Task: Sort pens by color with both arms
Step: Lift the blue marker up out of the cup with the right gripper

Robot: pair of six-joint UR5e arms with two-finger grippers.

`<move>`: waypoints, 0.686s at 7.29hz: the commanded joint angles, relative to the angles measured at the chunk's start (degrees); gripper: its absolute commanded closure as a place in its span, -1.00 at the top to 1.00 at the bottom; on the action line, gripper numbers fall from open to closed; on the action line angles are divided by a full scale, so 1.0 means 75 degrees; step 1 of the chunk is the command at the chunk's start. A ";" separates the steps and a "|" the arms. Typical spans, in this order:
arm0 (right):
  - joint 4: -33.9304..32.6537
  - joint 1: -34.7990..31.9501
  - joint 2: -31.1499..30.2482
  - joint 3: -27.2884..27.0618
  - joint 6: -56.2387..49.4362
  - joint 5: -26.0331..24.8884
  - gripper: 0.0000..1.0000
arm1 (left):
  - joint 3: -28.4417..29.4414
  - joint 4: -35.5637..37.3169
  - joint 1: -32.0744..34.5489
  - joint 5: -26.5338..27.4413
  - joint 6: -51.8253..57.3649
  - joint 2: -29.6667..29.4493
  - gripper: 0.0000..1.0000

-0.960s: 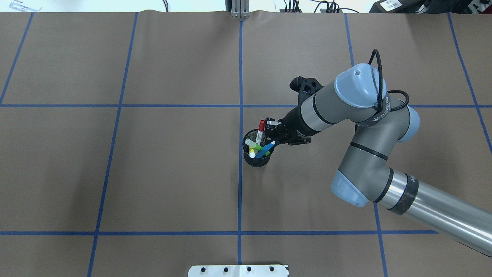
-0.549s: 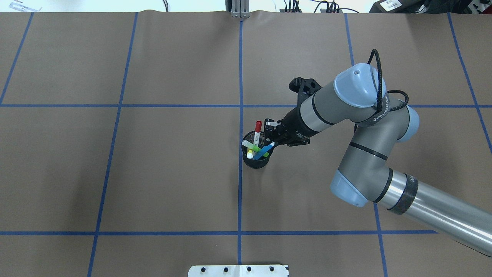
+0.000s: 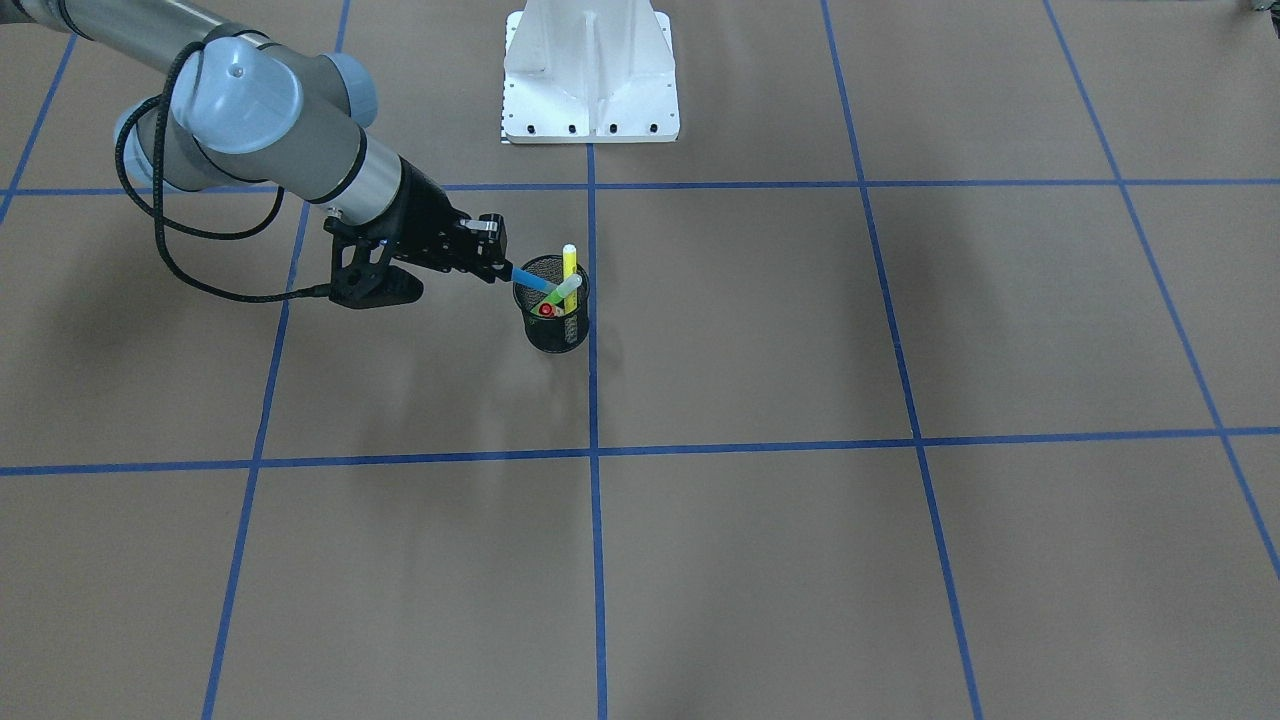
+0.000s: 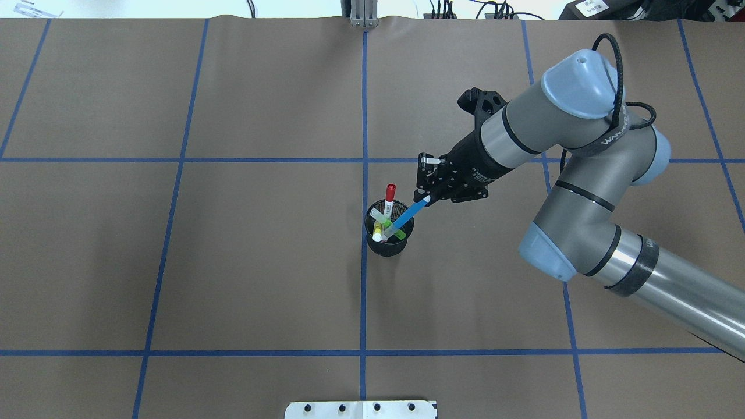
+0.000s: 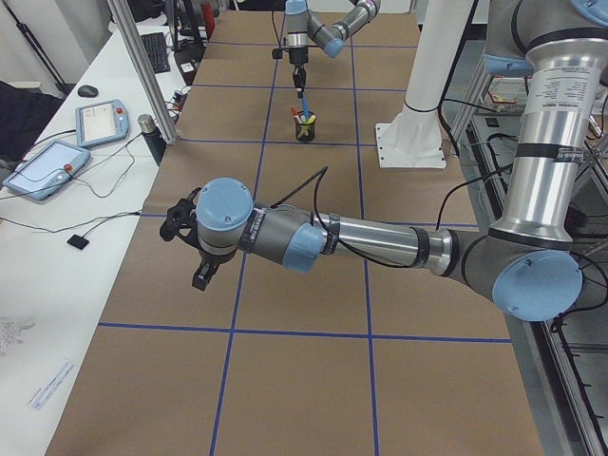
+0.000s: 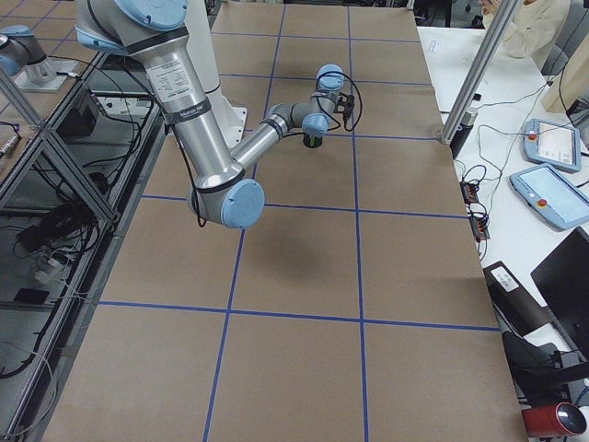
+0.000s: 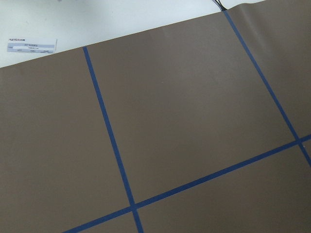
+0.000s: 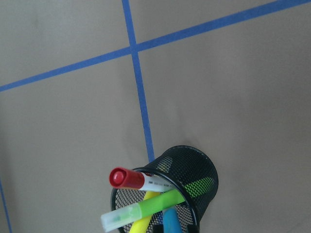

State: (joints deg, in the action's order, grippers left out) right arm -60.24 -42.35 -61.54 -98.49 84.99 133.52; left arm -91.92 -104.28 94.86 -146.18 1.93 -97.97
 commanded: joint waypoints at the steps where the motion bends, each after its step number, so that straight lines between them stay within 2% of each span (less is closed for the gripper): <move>1: -0.0845 -0.0597 0.0026 -0.0610 0.0035 0.0687 -0.69 | -0.0025 0.0308 -0.0447 -0.0452 -0.1155 -0.0645 1.00; 3: -0.1202 -0.0810 0.0061 -0.0860 0.0035 0.0760 -0.68 | -0.0060 0.0322 -0.0950 -0.0654 -0.2698 -0.1266 1.00; 5: -0.1214 -0.1068 0.0061 -0.0686 -0.0046 0.0655 -0.68 | -0.0095 0.0182 -0.1757 -0.0841 -0.5062 -0.2143 0.99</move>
State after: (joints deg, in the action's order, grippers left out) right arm -69.10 -49.20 -61.11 -104.34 85.11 138.88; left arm -92.49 -102.34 85.28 -151.85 -25.72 -110.02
